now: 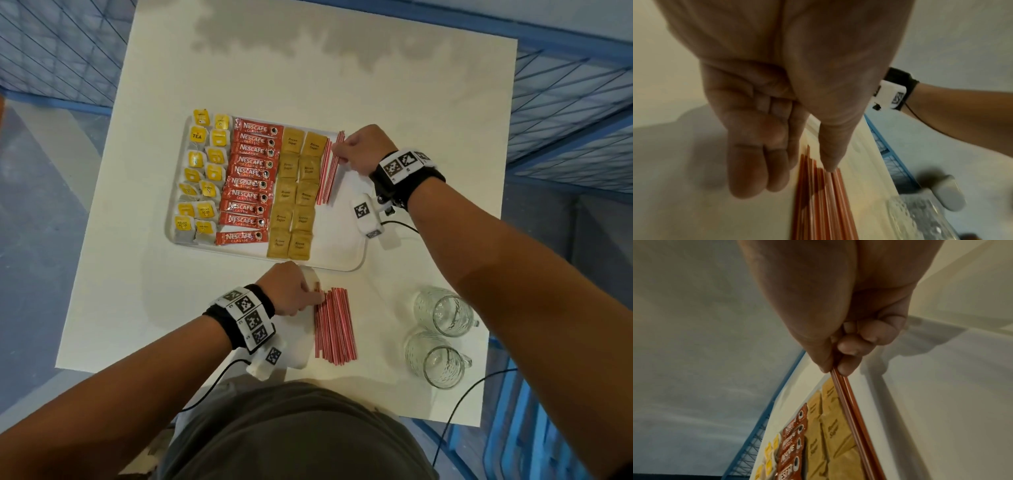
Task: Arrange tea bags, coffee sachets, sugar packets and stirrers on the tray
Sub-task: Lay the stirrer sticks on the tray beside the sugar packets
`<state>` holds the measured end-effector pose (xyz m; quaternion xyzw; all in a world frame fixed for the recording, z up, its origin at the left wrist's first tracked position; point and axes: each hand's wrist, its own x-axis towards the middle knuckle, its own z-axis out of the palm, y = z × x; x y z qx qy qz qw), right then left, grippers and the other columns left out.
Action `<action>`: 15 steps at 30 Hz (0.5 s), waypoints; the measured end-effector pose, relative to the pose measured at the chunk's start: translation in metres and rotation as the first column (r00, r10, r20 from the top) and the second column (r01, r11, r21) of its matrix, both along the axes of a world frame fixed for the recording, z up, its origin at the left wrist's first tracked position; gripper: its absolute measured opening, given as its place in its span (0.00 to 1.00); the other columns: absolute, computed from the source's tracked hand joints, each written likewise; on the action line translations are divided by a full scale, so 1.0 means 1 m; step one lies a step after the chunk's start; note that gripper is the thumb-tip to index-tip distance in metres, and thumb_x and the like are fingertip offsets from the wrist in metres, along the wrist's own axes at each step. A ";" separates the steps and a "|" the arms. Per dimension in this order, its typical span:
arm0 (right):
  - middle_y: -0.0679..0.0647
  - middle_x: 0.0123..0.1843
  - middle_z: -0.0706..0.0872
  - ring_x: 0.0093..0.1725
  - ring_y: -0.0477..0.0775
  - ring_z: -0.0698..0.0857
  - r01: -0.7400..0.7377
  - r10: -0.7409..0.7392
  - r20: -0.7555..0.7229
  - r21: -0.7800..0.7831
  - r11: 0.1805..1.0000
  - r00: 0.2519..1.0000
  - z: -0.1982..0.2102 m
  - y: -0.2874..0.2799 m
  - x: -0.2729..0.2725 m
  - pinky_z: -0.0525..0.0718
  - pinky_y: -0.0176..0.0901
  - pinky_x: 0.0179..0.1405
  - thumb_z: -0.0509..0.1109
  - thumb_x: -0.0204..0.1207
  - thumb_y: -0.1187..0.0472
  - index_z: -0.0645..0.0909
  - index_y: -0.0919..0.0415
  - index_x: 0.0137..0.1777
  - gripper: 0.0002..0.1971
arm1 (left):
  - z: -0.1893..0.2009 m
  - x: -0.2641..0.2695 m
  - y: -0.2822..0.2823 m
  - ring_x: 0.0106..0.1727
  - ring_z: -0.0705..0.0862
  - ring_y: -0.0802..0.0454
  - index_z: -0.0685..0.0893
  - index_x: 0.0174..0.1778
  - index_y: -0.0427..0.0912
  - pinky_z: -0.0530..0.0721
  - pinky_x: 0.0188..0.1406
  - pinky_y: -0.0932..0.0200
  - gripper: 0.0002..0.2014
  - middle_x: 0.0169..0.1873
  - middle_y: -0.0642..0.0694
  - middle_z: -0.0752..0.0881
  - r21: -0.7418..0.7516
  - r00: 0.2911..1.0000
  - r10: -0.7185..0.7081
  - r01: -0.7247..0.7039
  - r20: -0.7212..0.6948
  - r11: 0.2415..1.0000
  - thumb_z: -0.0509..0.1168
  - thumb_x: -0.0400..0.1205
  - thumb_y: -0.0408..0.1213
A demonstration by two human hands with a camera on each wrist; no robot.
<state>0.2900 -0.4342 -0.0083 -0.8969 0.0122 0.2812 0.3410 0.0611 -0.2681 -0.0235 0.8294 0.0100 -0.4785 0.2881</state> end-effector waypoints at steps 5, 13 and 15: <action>0.50 0.22 0.74 0.19 0.46 0.70 -0.025 0.024 -0.009 -0.093 0.995 1.000 -0.012 0.007 0.007 0.67 0.34 0.17 0.73 0.79 0.53 0.80 0.59 0.29 0.18 | 0.008 0.001 -0.019 0.22 0.80 0.56 0.79 0.25 0.51 0.88 0.38 0.53 0.22 0.22 0.51 0.84 0.045 0.998 -0.059 0.058 0.031 0.997 0.70 0.79 0.60; 0.51 0.26 0.73 0.25 0.52 0.71 -0.015 0.015 0.001 -0.184 0.983 1.000 -0.029 0.015 0.017 0.68 0.39 0.23 0.72 0.78 0.54 0.72 0.58 0.29 0.19 | -0.007 -0.004 -0.028 0.35 0.81 0.53 0.78 0.32 0.48 0.75 0.33 0.58 0.19 0.30 0.51 0.80 0.122 0.989 -0.106 0.094 0.100 0.988 0.71 0.77 0.59; 0.52 0.28 0.75 0.30 0.53 0.74 -0.023 0.023 -0.002 -0.206 0.978 1.000 -0.034 0.016 0.020 0.68 0.39 0.23 0.72 0.76 0.55 0.70 0.58 0.29 0.18 | -0.005 -0.005 -0.028 0.37 0.79 0.53 0.74 0.29 0.52 0.73 0.37 0.59 0.18 0.30 0.54 0.77 0.103 0.987 -0.101 0.089 0.123 0.991 0.71 0.78 0.55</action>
